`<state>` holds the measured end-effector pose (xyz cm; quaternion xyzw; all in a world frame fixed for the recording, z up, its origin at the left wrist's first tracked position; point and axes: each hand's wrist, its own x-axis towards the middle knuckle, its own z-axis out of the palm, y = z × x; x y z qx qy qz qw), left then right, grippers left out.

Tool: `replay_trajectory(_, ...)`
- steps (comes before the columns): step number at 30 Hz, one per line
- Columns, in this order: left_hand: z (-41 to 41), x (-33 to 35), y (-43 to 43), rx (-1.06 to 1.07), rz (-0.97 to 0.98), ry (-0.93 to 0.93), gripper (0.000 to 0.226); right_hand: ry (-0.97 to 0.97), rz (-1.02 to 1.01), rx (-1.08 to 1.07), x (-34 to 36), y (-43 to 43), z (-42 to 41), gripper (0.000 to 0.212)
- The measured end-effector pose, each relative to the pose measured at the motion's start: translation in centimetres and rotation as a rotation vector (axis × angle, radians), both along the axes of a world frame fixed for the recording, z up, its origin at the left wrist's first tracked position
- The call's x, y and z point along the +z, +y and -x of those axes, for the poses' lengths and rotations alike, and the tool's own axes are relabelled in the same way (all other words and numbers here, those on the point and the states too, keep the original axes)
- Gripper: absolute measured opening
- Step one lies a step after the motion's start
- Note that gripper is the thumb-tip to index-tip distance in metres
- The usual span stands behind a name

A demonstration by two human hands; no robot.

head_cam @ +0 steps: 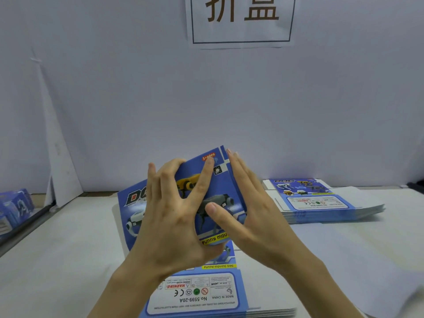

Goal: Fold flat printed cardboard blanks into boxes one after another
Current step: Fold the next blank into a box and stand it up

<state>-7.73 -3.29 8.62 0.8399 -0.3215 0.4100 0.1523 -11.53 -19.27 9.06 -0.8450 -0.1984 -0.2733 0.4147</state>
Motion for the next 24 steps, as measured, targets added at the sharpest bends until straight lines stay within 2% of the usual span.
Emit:
replay_trajectory(4, 0.4, 0.2, -0.2, -0.026, 0.032, 0.044, 0.112, 0.064, -0.249, 0.225, 0.5, -0.7, 0.3, 0.073)
replay_trajectory(8, 1.0, 0.3, -0.7, -0.077, 0.099, 0.094, 0.114, 0.094, -0.249, 0.272, 0.8, -1.6, 0.4, 0.076)
replay_trajectory(13, 0.8, 0.3, -0.6, -0.086, -0.006, -0.040, 0.115, 0.110, -0.296, 0.289, 1.0, -1.1, 0.7, 0.086)
replay_trajectory(21, 0.9, 0.1, -0.5, -0.114, 0.041, -0.093, 0.106, 0.039, -0.190, 0.166, 0.8, 0.0, 1.2, 0.081)
replay_trajectory(24, 0.9, 0.1, -0.7, -0.112, 0.029, -0.104, 0.104, 0.001, -0.083, 0.065, 0.9, 0.2, 1.5, 0.080)
